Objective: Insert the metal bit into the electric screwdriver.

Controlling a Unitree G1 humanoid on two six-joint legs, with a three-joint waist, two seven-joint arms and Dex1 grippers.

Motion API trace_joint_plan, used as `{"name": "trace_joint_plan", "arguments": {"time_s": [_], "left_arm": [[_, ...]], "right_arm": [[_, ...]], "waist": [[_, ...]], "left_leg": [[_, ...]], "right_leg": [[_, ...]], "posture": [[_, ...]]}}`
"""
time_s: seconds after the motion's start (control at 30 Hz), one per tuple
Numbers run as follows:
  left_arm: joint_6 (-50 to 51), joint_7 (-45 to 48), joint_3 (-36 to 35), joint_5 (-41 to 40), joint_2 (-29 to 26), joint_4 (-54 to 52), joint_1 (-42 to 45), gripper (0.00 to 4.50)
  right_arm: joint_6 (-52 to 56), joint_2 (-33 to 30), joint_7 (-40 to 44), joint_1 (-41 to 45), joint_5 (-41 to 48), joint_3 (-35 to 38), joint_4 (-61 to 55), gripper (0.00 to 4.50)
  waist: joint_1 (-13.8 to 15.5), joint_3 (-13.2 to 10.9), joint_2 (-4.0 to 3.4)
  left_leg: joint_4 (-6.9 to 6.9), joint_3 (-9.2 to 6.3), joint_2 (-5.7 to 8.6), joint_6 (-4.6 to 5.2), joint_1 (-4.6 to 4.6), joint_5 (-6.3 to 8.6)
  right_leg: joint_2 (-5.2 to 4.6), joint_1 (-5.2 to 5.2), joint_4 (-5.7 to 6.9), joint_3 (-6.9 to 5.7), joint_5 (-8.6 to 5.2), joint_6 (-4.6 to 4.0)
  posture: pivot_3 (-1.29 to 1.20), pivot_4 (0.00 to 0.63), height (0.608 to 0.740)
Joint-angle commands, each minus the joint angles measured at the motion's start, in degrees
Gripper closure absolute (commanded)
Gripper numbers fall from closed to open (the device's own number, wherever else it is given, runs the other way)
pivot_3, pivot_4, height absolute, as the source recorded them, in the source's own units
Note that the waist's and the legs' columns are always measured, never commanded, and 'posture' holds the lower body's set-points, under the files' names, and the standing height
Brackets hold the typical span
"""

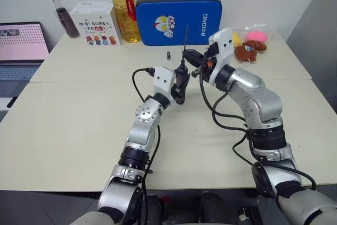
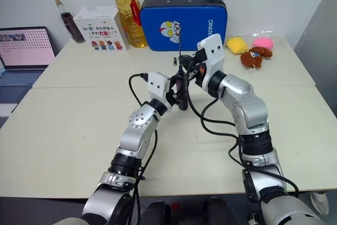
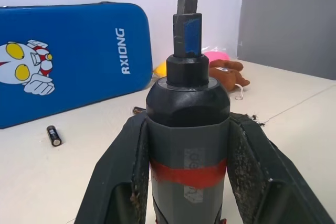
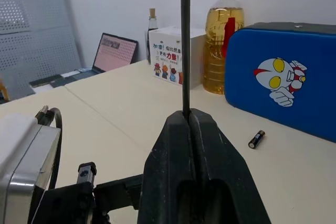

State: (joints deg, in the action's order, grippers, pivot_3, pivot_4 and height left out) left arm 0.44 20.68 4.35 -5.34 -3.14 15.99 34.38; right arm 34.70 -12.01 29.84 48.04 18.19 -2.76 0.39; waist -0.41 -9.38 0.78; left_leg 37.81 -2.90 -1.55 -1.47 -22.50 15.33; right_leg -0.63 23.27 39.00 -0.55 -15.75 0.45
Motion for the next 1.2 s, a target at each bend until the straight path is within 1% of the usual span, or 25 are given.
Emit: {"name": "trace_joint_plan", "arguments": {"time_s": [0.03, 0.23, 0.4, 0.6, 0.87, 0.97, 1.07, 1.17, 1.2], "left_arm": [[-2.02, 1.22, 0.99, 0.52, -0.32, -1.94, 0.47, 2.83], [-2.04, 1.39, 1.31, 0.33, -0.26, -2.3, 0.31, 2.83], [-2.0, 1.81, 1.29, -0.33, -0.1, -2.92, 0.18, 2.83], [-2.19, 2.1, 1.18, -0.25, -0.05, -2.8, 0.15, 2.83], [-2.09, 1.31, 1.22, 0.36, 0.08, -2.61, -0.06, 2.83], [-2.11, 1.06, 1.18, 0.69, 0.03, -2.1, -0.02, 2.83], [-2.3, 1.3, 1.16, 0.55, 0.1, -1.87, 0.01, 2.83], [-2.57, 1.69, 1.17, 0.42, 0.17, -1.37, 0.29, 2.83], [-2.66, 1.81, 1.17, 0.38, 0.14, -1.23, 0.35, 2.83]], "right_arm": [[2.94, -1.05, 2.38, 0.33, 0.56, -0.94, 3.9, 4.46], [2.36, -2.91, 6.9, 2.1, 1.22, -1.0, 6.63, 4.46], [2.68, -3.24, 9.61, 2.75, 2.97, 0.44, 8.11, 4.46], [2.0, -3.51, 10.77, 3.11, 3.51, 1.21, 9.83, 4.46], [4.41, -0.91, 3.43, 0.02, 2.14, 1.13, 4.67, 4.46], [5.78, -0.24, 1.84, -0.18, 3.34, 1.89, 1.98, 4.46], [7.12, 0.39, 0.52, 0.78, 5.42, 4.01, 0.05, 3.92], [8.48, -0.04, -1.1, 3.07, 7.44, 7.49, -1.29, 3.09], [9.04, -0.32, -1.52, 3.72, 8.24, 8.49, -1.66, 2.9]], "waist": [[0.0, 0.0, 0.0], [0.01, 0.0, 0.0], [0.04, 0.0, 0.0], [0.08, -0.02, -0.02], [0.06, -0.02, -0.02], [0.06, -0.02, -0.02], [0.09, -0.02, -0.02], [0.17, -0.04, -0.05], [0.23, -0.06, -0.05]], "left_leg": [[0.0, -0.01, -0.01, 0.0, 0.0, 0.0], [0.0, -0.01, -0.01, 0.0, -0.01, 0.0], [0.0, -0.01, -0.01, 0.0, -0.01, 0.0], [0.0, -0.01, 0.0, 0.0, -0.03, 0.0], [0.0, 0.0, -0.01, 0.0, -0.03, 0.0], [0.0, -0.02, -0.01, 0.0, -0.03, 0.0], [0.0, -0.01, -0.01, 0.0, -0.03, 0.0], [0.01, -0.03, 0.0, -0.01, -0.12, 0.0], [0.01, -0.04, 0.0, -0.01, -0.14, 0.0]], "right_leg": [[0.0, 0.0, 0.0, 0.01, 0.0, 0.0], [0.0, 0.0, 0.0, 0.0, 0.0, 0.0], [0.0, 0.0, 0.0, 0.02, 0.0, 0.0], [-0.02, 0.0, -0.01, 0.02, 0.0, 0.0], [-0.02, 0.0, -0.01, 0.04, 0.0, 0.0], [-0.02, 0.0, -0.01, 0.03, 0.0, 0.0], [-0.02, 0.0, 0.0, 0.03, 0.0, 0.0], [-0.02, 0.05, 0.0, 0.02, 0.0, 0.0], [-0.03, 0.05, -0.02, 0.01, 0.0, 0.0]], "posture": [[0.0, 0.15, 0.74], [0.0, 0.15, 0.74], [0.0, 0.15, 0.74], [0.0, 0.15, 0.74], [0.0, 0.15, 0.74], [0.0, 0.15, 0.74], [0.0, 0.15, 0.74], [0.0, 0.15, 0.74], [0.0, 0.15, 0.74]]}}
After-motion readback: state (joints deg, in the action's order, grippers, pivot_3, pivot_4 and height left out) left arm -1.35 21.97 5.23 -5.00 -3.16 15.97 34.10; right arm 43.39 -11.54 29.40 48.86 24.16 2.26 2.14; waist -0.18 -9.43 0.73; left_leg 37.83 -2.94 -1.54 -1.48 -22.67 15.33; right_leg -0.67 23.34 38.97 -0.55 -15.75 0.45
